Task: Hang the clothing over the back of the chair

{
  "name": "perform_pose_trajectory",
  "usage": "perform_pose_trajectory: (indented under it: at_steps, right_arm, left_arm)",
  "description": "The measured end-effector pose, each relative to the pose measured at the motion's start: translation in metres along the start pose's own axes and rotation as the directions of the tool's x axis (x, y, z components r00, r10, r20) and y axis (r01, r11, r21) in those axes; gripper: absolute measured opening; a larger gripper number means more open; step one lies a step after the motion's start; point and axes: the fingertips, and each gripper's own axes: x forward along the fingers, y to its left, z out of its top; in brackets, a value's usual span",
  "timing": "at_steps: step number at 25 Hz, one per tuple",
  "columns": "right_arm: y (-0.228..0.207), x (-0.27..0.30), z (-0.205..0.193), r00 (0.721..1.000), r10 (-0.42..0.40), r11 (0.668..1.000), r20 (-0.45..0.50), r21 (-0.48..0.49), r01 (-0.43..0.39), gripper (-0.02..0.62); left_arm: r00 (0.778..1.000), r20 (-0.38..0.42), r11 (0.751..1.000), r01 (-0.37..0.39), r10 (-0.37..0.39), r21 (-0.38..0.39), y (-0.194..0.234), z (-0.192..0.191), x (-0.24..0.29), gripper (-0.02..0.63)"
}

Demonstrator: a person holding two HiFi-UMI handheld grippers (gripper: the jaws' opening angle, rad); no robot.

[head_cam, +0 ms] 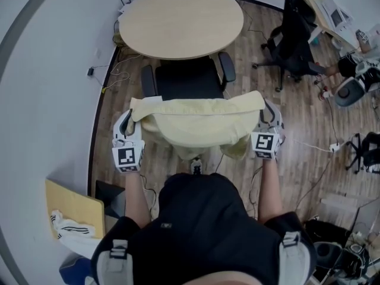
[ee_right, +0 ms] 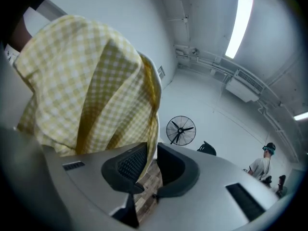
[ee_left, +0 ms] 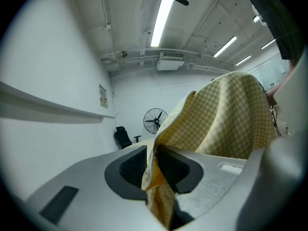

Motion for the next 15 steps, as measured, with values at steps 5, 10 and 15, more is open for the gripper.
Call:
perform_pose_trajectory:
  at_steps: [5,10,15]
  right_arm:
    - [0.001,-0.014,-0.013,1.0,0.021,1.0,-0.014,0.011,-0.021,0.072]
    - [0.004,-0.031,-0.02,0.999,0.051,0.998,-0.021,0.024,-0.05,0.069]
    - [0.012,-0.051,-0.021,0.996,0.087,0.995,0.0,0.04,-0.087,0.031]
  left_arm:
    - [0.999,-0.011,0.999,-0.046,0.046,-0.008,0.003,0.002,-0.025,0.069]
    - [0.998,-0.022,0.998,-0.066,0.066,-0.011,-0.009,0.004,-0.052,0.069]
    - [0.997,-0.032,0.997,-0.07,0.07,-0.007,-0.028,0.006,-0.075,0.066]
